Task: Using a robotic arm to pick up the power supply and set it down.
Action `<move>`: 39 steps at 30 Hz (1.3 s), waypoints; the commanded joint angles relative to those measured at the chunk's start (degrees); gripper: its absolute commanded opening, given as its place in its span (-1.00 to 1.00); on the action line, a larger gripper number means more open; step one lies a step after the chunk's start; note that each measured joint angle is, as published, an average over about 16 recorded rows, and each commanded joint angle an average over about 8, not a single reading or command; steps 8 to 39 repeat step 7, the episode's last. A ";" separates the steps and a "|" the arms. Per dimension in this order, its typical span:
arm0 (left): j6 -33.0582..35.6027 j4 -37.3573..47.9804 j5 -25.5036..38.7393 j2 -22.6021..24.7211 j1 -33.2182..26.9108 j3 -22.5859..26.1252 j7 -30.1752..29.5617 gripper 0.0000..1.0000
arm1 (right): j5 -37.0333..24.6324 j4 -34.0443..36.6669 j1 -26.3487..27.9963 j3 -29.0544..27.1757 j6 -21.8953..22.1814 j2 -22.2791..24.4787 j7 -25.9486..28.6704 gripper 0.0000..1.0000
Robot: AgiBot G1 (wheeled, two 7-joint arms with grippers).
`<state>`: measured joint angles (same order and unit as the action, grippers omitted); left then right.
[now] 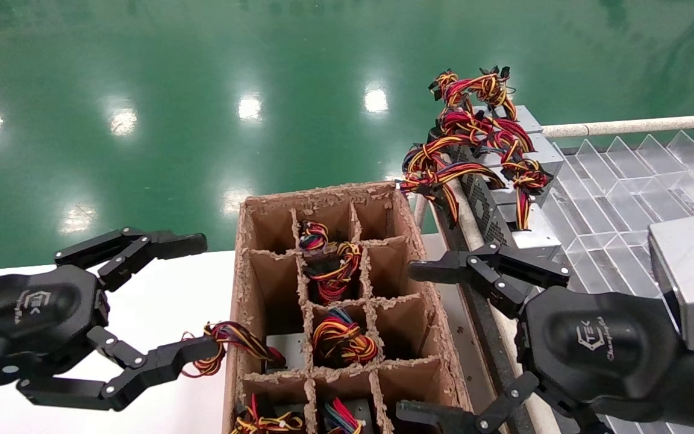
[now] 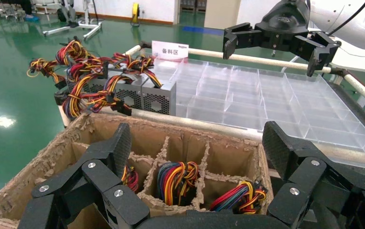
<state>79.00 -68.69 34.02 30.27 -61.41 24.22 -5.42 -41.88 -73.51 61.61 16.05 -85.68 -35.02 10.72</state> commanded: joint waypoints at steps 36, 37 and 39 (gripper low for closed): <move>0.00 0.00 0.00 0.00 0.00 0.00 0.00 1.00 | 0.00 0.00 0.00 0.00 0.00 0.00 0.00 1.00; 0.00 0.00 0.00 0.00 0.00 0.00 0.00 1.00 | 0.00 0.00 0.00 0.00 0.00 0.00 0.00 1.00; 0.00 0.00 0.00 0.00 0.00 0.00 0.00 1.00 | 0.00 0.00 0.00 0.00 0.00 0.00 0.00 1.00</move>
